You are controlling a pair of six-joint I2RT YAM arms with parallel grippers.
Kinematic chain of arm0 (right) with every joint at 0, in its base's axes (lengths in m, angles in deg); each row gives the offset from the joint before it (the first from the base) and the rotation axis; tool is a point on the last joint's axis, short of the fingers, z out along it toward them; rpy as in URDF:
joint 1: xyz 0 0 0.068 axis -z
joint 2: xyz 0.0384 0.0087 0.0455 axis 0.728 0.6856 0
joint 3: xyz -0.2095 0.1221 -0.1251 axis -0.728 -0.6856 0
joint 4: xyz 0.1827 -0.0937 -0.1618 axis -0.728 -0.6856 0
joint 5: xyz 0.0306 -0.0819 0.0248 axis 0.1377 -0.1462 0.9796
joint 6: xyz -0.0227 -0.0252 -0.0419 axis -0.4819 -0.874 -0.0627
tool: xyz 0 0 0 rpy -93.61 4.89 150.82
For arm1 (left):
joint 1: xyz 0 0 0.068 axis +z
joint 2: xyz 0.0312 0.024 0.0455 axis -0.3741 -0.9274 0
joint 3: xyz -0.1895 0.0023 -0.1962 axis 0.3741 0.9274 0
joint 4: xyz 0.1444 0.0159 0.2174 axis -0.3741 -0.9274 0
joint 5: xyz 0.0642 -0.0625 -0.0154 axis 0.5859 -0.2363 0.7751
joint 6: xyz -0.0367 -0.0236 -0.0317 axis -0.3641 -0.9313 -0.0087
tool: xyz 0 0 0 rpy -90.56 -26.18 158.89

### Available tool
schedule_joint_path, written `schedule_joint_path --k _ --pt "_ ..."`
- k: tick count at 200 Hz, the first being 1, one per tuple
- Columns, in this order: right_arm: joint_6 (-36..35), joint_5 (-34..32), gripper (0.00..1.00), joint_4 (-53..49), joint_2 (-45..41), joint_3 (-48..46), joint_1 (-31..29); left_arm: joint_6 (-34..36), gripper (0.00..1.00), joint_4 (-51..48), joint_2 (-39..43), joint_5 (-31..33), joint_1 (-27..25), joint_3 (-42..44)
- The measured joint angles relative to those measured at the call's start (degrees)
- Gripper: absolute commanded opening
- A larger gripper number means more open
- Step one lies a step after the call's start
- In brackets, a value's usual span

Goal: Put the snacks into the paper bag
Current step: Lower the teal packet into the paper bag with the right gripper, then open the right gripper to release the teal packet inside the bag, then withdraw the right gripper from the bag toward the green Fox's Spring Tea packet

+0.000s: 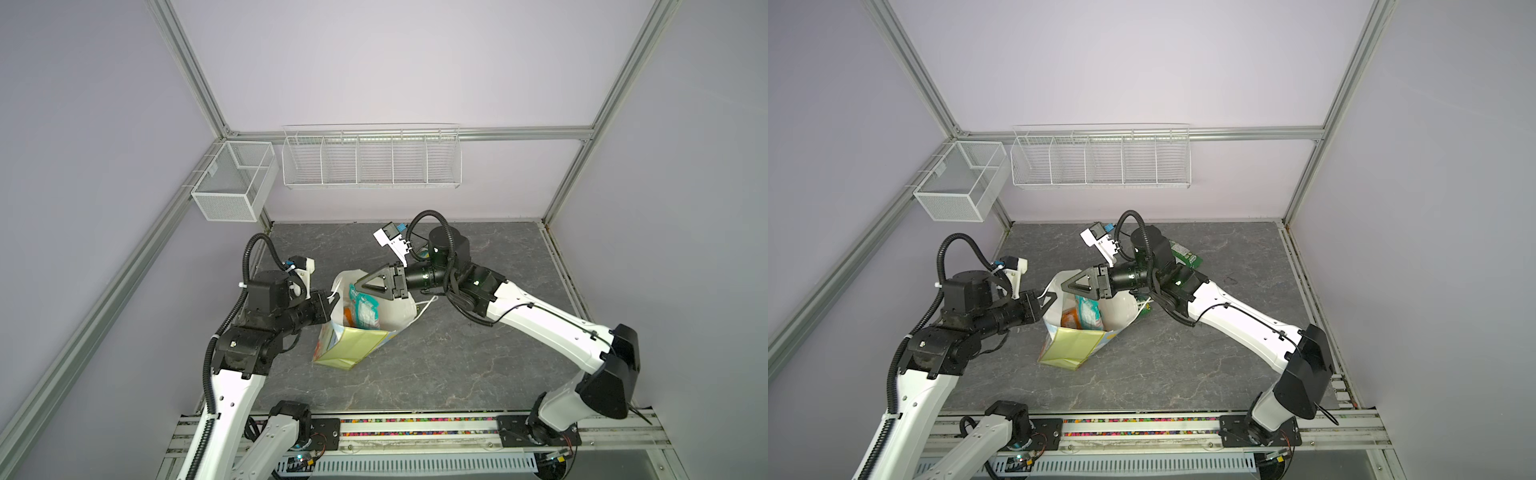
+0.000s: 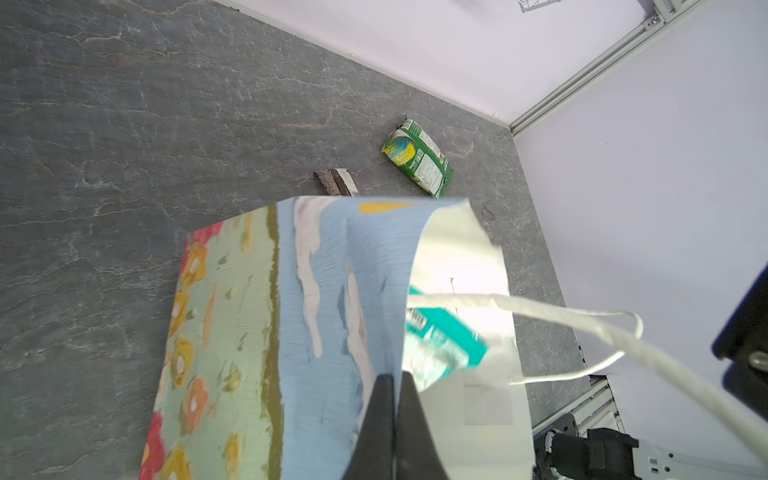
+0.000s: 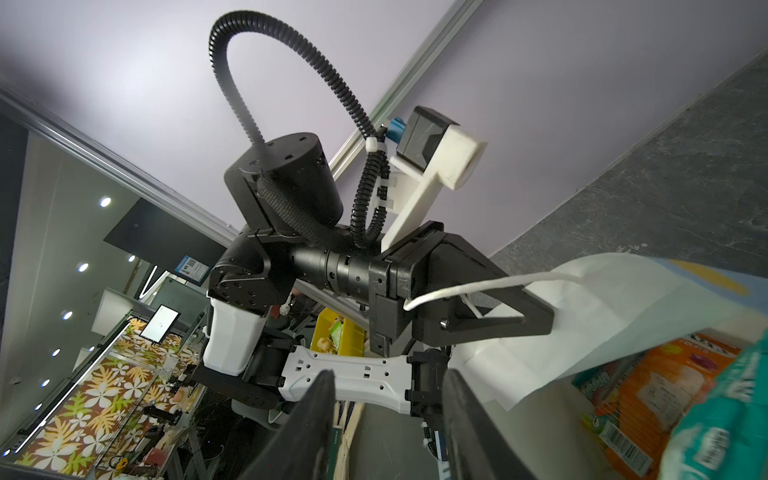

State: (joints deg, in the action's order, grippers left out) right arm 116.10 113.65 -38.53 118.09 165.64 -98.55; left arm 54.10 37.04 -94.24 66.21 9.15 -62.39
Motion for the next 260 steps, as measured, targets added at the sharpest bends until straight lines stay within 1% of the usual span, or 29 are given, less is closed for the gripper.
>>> schedule_joint_path --k 16,40,62,80,121,151,170,208,243,260 --pt "-0.5 -0.2 0.66 -0.5 -0.3 0.0 0.0 0.0 0.00 0.0 0.2 0.0 0.0 0.1" --pt "-1.3 -1.1 0.75 -2.0 -1.6 0.0 0.2 0.0 0.00 -0.2 0.3 0.1 0.0 0.3" --pt "-2.6 -2.5 0.81 -4.2 -3.7 0.0 0.5 0.0 0.00 -0.4 0.5 0.0 0.0 0.4" --pt "-4.1 -5.4 0.86 -7.7 -5.9 0.0 1.1 0.0 0.00 -0.4 0.6 0.0 0.0 0.4" --pt "-7.7 -16.3 0.88 -19.2 -11.7 0.0 3.1 0.0 0.00 -0.4 0.8 0.2 0.0 0.5" --pt "-8.4 -21.5 0.89 -24.8 -14.7 -0.8 5.3 0.0 0.00 -0.4 0.9 0.3 0.0 0.5" --pt "-8.9 -24.2 0.92 -27.9 -16.3 -2.0 6.0 0.0 0.00 -0.4 0.9 0.3 0.0 0.5" --pt "-9.6 -29.0 0.92 -33.6 -18.3 -4.9 6.1 -0.6 0.00 -0.3 0.9 0.5 0.0 0.5" --pt "-9.7 -31.3 0.92 -36.4 -20.5 -9.3 6.1 -0.6 0.00 -0.2 0.8 0.7 0.0 0.5" --pt "-9.7 -32.0 0.91 -37.2 -21.1 -10.9 6.1 -0.7 0.00 -0.1 0.8 0.7 0.0 0.5"
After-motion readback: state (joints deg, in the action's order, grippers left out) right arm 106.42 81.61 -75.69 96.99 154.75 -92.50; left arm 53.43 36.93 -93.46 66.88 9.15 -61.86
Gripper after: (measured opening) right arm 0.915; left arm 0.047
